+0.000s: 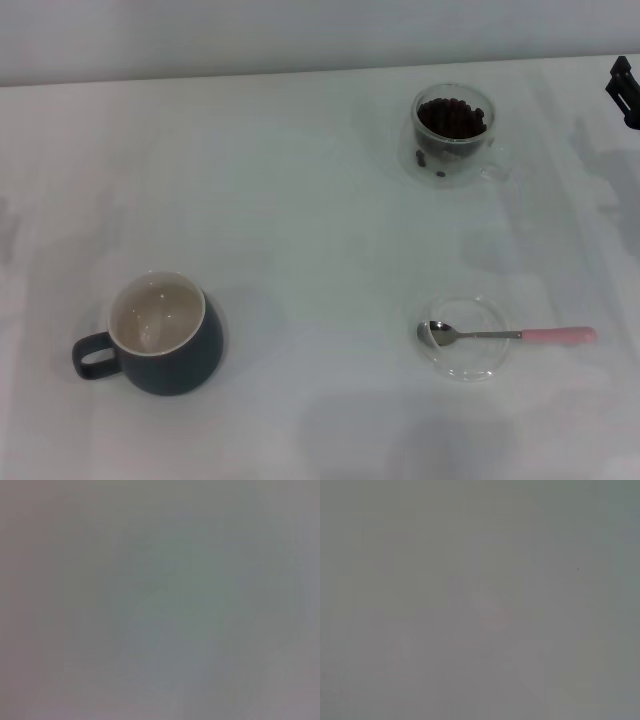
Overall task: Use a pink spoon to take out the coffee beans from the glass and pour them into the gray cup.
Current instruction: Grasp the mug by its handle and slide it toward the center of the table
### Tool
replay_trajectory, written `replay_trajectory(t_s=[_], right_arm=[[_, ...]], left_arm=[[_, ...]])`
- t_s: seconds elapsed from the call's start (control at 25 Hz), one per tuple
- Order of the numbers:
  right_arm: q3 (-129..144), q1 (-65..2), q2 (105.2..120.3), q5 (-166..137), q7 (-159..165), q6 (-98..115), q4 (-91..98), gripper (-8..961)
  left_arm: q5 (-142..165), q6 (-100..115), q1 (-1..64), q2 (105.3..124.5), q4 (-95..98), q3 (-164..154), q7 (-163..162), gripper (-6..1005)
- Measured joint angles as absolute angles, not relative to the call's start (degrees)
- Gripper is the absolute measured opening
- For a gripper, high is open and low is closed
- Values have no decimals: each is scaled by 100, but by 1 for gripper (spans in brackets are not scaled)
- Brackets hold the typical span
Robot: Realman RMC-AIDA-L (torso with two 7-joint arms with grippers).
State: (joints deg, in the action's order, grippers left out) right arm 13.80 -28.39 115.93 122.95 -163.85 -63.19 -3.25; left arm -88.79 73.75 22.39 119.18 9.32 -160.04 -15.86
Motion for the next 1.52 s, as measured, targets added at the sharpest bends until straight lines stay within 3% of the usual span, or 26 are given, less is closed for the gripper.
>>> replay_trajectory(t_s=[0.44,1.0,1.52], right_arm=[[1336,-2870,11575,12318,-16375,-6310,-275,876],[1317,-3000,11543,12365,-16316,-6238,178,875],[1319,-3129,11548,12364,-16312,-6177,230,875]], left_arm=[[-8843,7643,1999,11918,932,-16031,-1578,861],[-6266,9222,221,11890,212,-16066,-2072,862],[-4146,8994,518,11893,-153,-16071,-2284,862]])
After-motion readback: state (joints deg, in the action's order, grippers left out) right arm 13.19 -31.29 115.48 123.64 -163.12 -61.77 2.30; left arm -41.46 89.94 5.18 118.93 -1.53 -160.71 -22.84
